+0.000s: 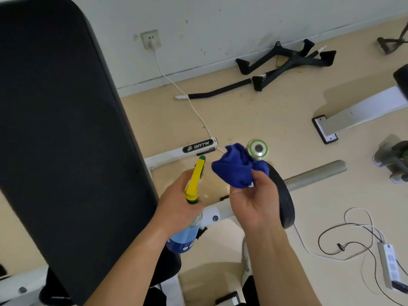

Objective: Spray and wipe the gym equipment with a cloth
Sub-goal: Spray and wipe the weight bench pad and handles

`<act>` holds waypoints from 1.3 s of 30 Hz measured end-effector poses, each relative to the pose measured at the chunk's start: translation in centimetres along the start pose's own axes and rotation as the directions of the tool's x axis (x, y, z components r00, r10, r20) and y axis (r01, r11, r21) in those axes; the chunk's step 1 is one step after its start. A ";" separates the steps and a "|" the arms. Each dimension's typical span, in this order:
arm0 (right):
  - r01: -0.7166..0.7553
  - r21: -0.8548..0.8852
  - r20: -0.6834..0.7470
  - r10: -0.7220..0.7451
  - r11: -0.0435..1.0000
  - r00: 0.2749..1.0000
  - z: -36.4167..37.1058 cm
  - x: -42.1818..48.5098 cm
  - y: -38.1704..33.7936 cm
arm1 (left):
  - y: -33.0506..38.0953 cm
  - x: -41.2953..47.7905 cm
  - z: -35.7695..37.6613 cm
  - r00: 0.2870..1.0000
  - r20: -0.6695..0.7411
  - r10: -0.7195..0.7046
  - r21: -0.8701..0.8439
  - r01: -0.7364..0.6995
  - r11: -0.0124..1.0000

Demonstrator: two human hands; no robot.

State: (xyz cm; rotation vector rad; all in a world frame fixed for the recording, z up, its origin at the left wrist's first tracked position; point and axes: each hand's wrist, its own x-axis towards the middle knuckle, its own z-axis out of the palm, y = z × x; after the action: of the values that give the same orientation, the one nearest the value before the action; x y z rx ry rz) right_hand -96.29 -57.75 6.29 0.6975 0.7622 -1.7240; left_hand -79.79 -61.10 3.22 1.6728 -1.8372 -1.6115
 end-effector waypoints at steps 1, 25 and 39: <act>-0.002 -0.026 0.047 0.003 1.000 0.999 0.0 -1.0 0.1 | 0.0 -0.5 -0.6 1.000 -0.004 0.001 -0.014 -0.001 1.000; -0.343 -0.909 -0.116 0.646 0.237 0.755 -0.6 -10.0 42.8 | -24.6 -26.9 -21.3 0.439 -0.746 -0.500 -0.540 0.041 0.841; -0.119 -0.978 0.027 0.672 0.171 0.740 -2.6 -8.7 56.2 | -31.8 -28.2 -28.3 0.506 -0.706 -0.496 -0.502 0.138 0.854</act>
State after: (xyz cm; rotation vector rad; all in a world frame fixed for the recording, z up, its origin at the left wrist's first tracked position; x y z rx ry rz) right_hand -39.72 -62.95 2.92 -0.3905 0.9518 -0.5584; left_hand -30.54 -47.85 3.99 2.1148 -0.6935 -0.8632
